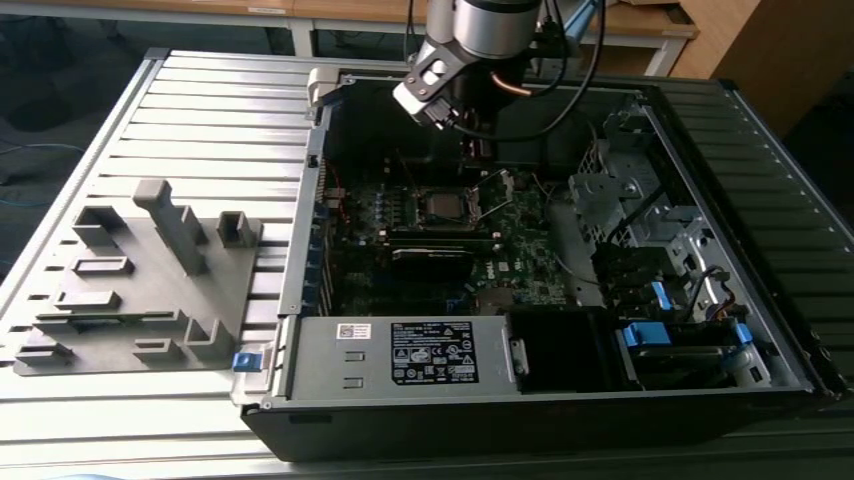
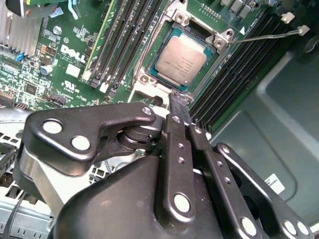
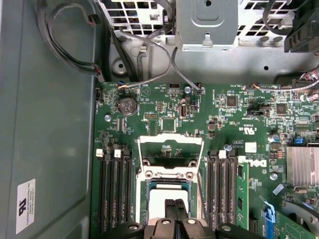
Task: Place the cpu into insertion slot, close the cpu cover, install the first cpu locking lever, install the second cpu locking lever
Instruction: 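Close the cpu cover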
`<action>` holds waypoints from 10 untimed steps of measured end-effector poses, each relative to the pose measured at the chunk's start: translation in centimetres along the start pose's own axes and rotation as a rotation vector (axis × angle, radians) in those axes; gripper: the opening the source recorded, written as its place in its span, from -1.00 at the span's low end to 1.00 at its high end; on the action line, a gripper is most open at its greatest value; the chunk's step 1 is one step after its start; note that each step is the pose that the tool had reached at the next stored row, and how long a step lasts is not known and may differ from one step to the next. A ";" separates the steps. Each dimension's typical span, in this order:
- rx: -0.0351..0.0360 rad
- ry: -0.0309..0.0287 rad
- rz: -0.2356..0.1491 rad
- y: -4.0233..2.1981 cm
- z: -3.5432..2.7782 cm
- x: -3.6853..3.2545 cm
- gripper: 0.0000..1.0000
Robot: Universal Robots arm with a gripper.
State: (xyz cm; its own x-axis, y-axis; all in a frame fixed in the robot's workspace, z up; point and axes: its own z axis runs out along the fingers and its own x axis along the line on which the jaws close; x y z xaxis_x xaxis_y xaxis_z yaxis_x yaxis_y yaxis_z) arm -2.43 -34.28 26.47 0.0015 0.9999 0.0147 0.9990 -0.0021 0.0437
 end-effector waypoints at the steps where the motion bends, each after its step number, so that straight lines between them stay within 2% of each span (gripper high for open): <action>1: 0.0000 0.0000 0.000 0.07 0.01 0.00 -0.79; 6: 0.0000 0.0000 0.000 0.43 0.02 0.00 -0.79; 10: 0.0000 0.0000 0.000 0.44 0.02 0.00 -0.79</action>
State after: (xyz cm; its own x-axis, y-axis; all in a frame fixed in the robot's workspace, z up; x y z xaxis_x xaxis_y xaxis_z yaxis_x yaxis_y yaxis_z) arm -1.98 -34.28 26.47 0.0016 0.9999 0.0146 0.9990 -0.0022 0.0437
